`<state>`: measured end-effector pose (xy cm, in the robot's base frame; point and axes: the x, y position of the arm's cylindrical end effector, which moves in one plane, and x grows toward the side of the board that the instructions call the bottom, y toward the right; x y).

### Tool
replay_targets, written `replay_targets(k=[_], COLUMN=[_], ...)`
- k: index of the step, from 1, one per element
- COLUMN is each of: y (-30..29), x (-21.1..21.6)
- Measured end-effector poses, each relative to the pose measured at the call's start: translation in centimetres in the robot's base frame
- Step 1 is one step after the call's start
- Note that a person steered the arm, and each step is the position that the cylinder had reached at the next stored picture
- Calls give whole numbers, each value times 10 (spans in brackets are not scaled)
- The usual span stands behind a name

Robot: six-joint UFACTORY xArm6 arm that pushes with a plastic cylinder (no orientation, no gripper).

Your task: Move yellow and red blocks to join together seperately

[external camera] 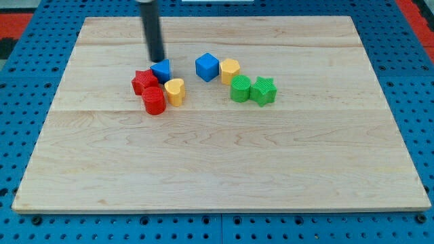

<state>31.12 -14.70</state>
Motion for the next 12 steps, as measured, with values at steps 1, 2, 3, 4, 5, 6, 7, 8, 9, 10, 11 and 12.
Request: replay_targets(k=[1, 2, 3, 4, 5, 6, 7, 8, 9, 10, 11, 12], y=[-14, 30, 32, 32, 35, 43, 67, 71, 99, 103, 152, 234], x=[13, 30, 67, 102, 138, 144, 140, 111, 97, 112, 133, 148])
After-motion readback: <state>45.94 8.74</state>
